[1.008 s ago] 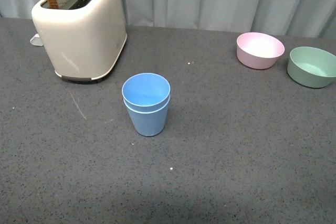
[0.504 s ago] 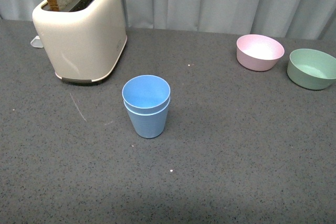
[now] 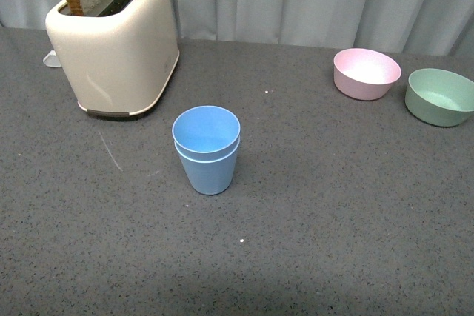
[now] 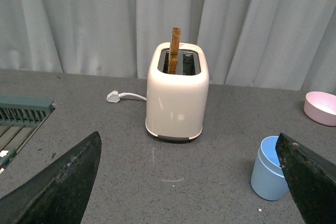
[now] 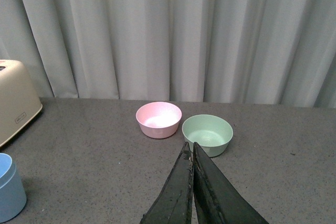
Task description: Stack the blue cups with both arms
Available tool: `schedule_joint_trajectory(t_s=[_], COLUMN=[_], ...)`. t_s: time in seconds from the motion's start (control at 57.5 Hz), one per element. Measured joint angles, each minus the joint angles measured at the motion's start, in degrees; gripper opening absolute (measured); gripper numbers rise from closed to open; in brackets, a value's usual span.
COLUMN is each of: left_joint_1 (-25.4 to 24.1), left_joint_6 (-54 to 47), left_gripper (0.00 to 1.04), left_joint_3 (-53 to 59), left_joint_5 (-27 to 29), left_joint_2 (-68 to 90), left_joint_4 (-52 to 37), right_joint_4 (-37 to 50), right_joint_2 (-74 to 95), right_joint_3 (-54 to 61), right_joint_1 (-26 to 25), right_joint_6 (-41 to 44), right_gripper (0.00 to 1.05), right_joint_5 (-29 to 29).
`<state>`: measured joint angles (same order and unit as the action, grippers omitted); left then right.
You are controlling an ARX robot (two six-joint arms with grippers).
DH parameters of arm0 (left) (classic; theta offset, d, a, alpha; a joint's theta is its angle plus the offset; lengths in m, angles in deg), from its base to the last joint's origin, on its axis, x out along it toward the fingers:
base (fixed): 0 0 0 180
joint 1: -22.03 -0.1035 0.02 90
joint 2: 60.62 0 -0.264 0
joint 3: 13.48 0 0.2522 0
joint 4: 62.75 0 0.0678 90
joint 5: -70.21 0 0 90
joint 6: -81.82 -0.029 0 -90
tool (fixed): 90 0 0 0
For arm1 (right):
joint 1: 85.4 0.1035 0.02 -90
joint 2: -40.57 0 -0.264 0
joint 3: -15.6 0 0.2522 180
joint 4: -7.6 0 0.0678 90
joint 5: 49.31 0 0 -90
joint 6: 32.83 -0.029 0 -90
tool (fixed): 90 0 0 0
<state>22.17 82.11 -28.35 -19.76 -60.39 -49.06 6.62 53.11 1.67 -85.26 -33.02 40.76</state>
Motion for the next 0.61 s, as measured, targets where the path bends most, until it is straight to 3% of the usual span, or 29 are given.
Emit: schedule_joint_trajectory(t_s=[0.191, 0.295, 0.487, 0.608], left_joint_1=[0.0, 0.0, 0.0, 0.0], left_joint_6=[0.0, 0.0, 0.0, 0.0], left_gripper=[0.98, 0.98, 0.98, 0.98], left_joint_3=[0.0, 0.0, 0.0, 0.0], left_joint_5=[0.0, 0.0, 0.0, 0.0], left_joint_2=[0.0, 0.0, 0.0, 0.0], left_joint_4=[0.0, 0.0, 0.0, 0.0], right_joint_4=[-2.6, -11.7, -12.7, -12.7], right_joint_2=[-2.5, -9.6, -12.2, -12.3], right_joint_3=[0.0, 0.0, 0.0, 0.0], right_joint_1=[0.0, 0.0, 0.0, 0.0], right_joint_6=[0.0, 0.0, 0.1, 0.1], right_gripper=[0.01, 0.01, 0.01, 0.21], right_joint_5=[0.0, -0.2, -0.2, -0.2])
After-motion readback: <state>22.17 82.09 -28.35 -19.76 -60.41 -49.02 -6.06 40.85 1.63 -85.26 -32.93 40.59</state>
